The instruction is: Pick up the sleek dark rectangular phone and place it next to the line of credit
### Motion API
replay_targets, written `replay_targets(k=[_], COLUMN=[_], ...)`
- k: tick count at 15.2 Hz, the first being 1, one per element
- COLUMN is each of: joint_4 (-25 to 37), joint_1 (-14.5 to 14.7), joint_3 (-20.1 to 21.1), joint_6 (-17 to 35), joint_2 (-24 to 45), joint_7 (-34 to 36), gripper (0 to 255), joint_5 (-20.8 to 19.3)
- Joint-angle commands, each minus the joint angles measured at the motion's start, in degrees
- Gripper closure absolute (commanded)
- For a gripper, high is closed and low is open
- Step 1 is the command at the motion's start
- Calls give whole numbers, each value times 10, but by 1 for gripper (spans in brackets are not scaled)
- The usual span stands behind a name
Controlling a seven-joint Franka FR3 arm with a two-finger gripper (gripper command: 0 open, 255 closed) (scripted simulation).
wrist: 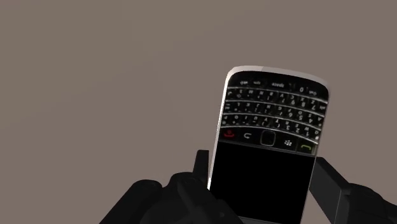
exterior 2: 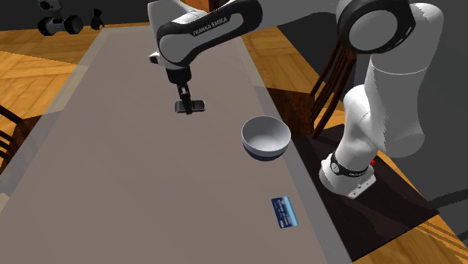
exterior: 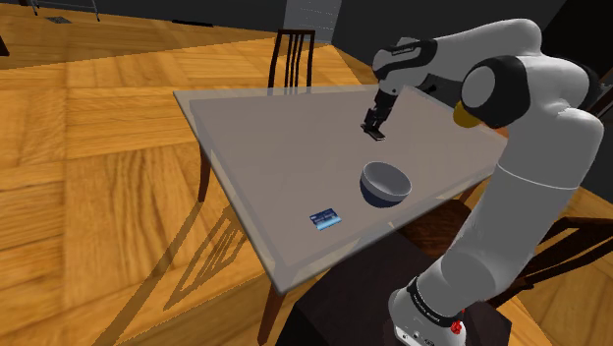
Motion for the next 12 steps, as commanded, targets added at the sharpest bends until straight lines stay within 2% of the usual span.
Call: replay_targets(k=[1, 12], joint_4=[-45, -215], joint_1=[21, 108], joint_3=[3, 62], joint_6=[15, 61], joint_2=[-36, -181], joint_7=[26, 192], gripper=[255, 255], joint_5=[-16, -75])
